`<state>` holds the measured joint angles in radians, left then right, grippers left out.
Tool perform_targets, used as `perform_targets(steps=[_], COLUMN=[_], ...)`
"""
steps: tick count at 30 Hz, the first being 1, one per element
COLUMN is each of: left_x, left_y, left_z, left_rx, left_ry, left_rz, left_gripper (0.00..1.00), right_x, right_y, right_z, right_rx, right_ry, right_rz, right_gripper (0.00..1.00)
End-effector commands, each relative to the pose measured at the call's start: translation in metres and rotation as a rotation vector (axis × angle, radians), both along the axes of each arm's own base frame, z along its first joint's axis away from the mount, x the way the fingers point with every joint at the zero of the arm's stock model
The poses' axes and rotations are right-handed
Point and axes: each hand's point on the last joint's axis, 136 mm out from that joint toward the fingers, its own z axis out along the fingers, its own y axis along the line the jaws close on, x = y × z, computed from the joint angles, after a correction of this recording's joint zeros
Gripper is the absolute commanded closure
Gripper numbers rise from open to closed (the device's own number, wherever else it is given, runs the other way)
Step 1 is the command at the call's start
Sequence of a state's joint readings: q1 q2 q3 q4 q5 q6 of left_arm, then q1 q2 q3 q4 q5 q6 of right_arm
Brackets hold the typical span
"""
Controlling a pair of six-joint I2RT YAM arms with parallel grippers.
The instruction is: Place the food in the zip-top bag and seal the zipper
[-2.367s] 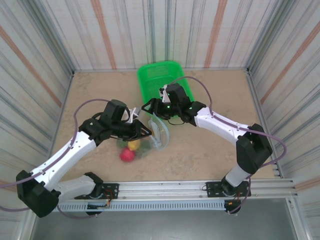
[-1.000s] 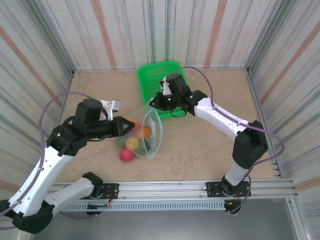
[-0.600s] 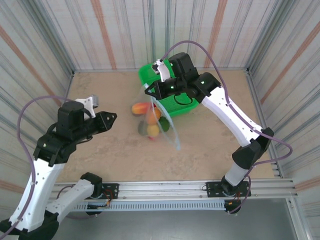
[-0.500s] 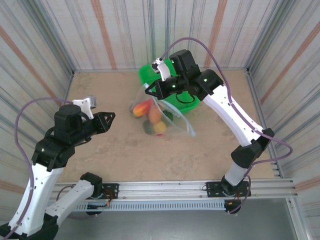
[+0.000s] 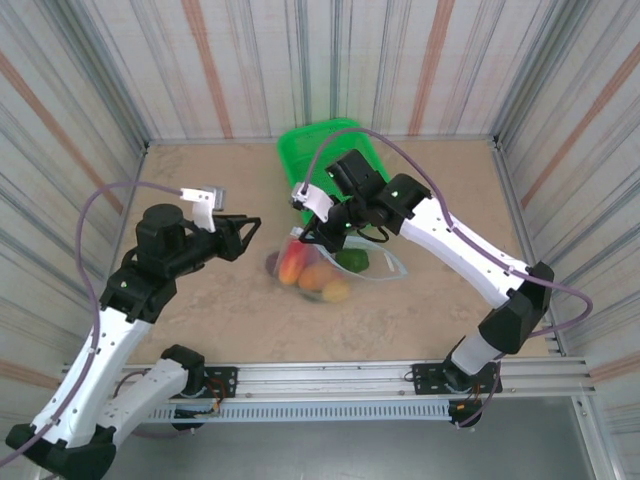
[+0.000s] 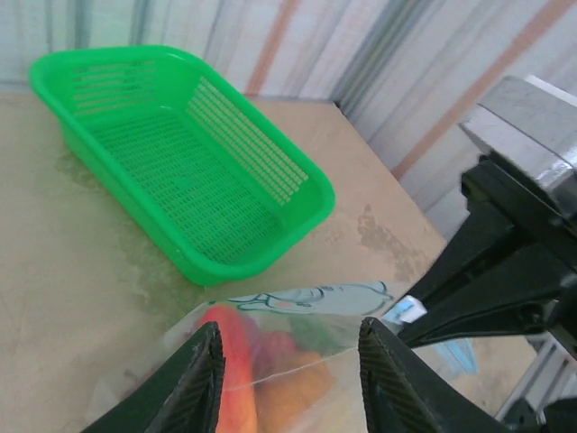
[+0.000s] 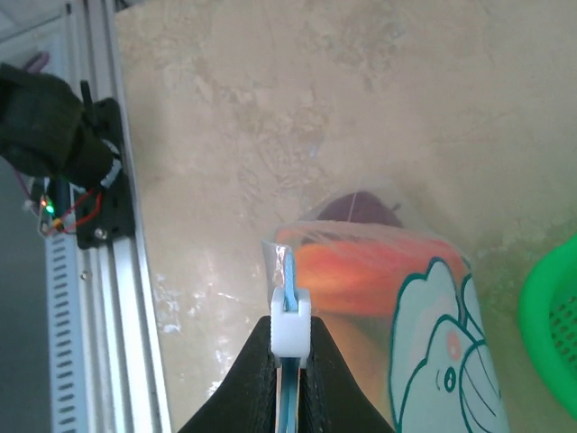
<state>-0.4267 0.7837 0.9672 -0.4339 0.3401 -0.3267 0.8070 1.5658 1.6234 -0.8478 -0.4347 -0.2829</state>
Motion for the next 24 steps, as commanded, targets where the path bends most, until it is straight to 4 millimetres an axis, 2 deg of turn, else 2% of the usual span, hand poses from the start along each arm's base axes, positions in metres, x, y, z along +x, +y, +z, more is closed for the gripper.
perform_targets(steps=[1, 4, 6, 11, 16, 21, 24], left_x=[-0.017, -0.029, -0.033, -0.03, -0.026, -0.035, -0.039], left_y=[-0.025, -0.043, -0.053, -0.062, -0.073, -0.084, -0.087], left_z=[0.023, 0.019, 0.019, 0.019, 0.006, 0.006, 0.008], left_rx=[0.042, 0.071, 0.062, 0.085, 0.1, 0.022, 0.031], left_ry=[-0.202, -0.266, -0.286, -0.377, -0.461, -0.431, -0.441], left_rz=[-0.196, -0.333, -0.409, -0.469, -0.545, -0.681, -0.72], left_gripper=[0.54, 0.52, 0.56, 0.57, 0.59, 0.71, 0.83], right_x=[-0.002, -0.012, -0.019, -0.024, -0.038, -0.032, -0.031], right_y=[-0.001, 0.0, -0.001, -0.002, 0.0, -0.004, -0.007], right_z=[0.037, 0.046, 0.049, 0.049, 0.049, 0.045, 0.049], right_rx=[0.09, 0.121, 0.139, 0.155, 0.201, 0.193, 0.211], right_ry=[-0.214, -0.255, -0.274, -0.295, -0.269, -0.264, -0.257], right_rz=[0.103, 0.176, 0.222, 0.271, 0.342, 0.326, 0.319], right_gripper=[1.0, 1.0, 1.0, 1.0, 1.0, 1.0, 1.0])
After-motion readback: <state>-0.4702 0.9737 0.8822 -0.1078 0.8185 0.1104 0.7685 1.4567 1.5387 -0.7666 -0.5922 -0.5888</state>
